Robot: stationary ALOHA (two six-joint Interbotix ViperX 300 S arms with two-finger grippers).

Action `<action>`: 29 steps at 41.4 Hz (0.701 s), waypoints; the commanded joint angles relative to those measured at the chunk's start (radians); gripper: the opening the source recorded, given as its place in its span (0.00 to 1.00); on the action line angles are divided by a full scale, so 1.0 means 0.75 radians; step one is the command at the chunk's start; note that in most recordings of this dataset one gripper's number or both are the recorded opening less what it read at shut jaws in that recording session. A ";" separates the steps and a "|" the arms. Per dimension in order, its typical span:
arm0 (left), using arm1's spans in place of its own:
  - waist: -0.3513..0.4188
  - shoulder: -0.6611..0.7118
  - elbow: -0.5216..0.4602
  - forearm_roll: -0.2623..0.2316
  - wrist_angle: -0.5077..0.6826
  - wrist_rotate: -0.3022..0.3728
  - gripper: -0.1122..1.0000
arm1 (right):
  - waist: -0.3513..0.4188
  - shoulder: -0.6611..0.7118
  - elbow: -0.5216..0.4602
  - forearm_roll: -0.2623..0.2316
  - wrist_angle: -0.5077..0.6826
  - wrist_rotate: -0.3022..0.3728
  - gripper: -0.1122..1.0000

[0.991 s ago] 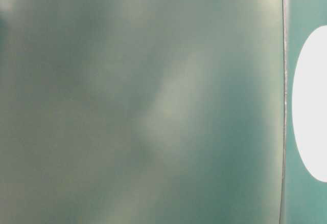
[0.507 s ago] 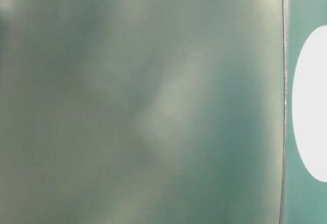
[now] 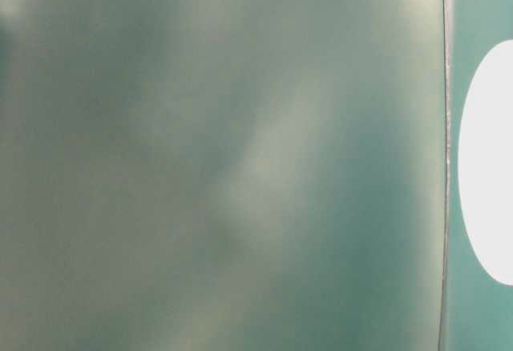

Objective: Scoop the yellow hexagonal prism block from the bowl with a spoon using the right arm.
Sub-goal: 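Lower the open right gripper around the pink spoon handle end, then close the right gripper on the pink spoon handle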

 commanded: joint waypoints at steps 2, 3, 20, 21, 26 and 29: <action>0.002 0.008 -0.035 0.002 -0.016 -0.002 0.13 | 0.006 -0.012 -0.010 0.002 -0.014 -0.004 0.51; 0.002 0.008 -0.033 0.002 -0.016 -0.002 0.13 | 0.004 -0.012 -0.010 0.002 -0.016 -0.004 0.50; 0.002 0.014 -0.033 0.002 -0.016 -0.002 0.13 | 0.006 -0.010 -0.012 0.012 -0.016 -0.004 0.43; 0.002 0.014 -0.033 0.002 -0.016 -0.002 0.13 | 0.006 -0.010 -0.012 0.012 -0.014 -0.004 0.42; 0.002 0.014 -0.033 0.002 -0.016 -0.002 0.13 | 0.004 -0.010 -0.012 0.016 -0.014 -0.004 0.40; 0.002 0.014 -0.033 0.002 -0.016 -0.002 0.13 | 0.006 -0.012 -0.012 0.016 -0.014 -0.004 0.37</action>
